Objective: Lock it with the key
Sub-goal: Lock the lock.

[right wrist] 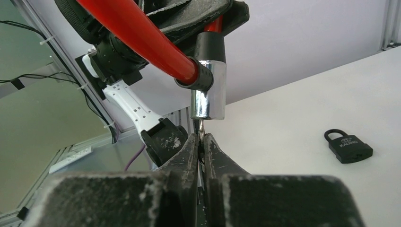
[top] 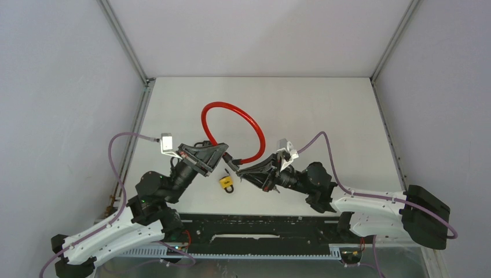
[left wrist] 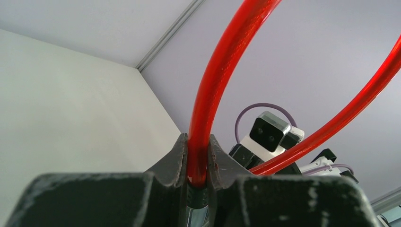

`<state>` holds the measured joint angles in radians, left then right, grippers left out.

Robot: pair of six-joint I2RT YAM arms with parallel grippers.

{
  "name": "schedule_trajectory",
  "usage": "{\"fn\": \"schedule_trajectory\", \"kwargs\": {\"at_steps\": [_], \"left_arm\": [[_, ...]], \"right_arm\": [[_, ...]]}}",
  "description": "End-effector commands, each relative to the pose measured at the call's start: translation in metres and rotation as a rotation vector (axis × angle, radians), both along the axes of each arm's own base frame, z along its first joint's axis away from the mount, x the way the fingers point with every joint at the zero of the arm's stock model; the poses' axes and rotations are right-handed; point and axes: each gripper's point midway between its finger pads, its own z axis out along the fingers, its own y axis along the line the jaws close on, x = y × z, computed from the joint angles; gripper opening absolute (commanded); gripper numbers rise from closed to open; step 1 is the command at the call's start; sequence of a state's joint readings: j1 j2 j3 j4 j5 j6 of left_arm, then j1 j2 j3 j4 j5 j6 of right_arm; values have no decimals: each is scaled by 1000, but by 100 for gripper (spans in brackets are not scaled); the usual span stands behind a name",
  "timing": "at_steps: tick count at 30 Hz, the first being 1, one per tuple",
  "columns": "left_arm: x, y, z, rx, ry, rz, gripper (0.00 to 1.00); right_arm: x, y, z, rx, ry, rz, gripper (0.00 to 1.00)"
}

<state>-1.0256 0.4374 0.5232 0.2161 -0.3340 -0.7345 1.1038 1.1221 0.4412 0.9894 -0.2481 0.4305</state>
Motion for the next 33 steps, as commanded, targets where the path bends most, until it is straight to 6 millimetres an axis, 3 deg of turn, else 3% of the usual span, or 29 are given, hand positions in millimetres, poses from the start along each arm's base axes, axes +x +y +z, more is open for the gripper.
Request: {"fn": "schedule_trajectory", "kwargs": {"at_steps": [1,11,18,28,30,33], "left_arm": [[-5,7,26,-84,-46,-3,0],[1,7,15,-43,8,23,0],[4,5,10,-30,27,28,0],[5,1,7,-19,39,25,0],[5,1,6,-18,40,26,0],[5,5,7,-27,36,34,0]], "right_arm": [[2,-2,14,46,-44,-21,3],[19,4,20,-111,-243,-248,0],[42,-7,31,-229,-341,-518,0],[45,-14,37,-269,-417,-649,1],[43,-13,37,-263,-412,-636,13],[34,-10,35,-265,-413,-571,42]]}}
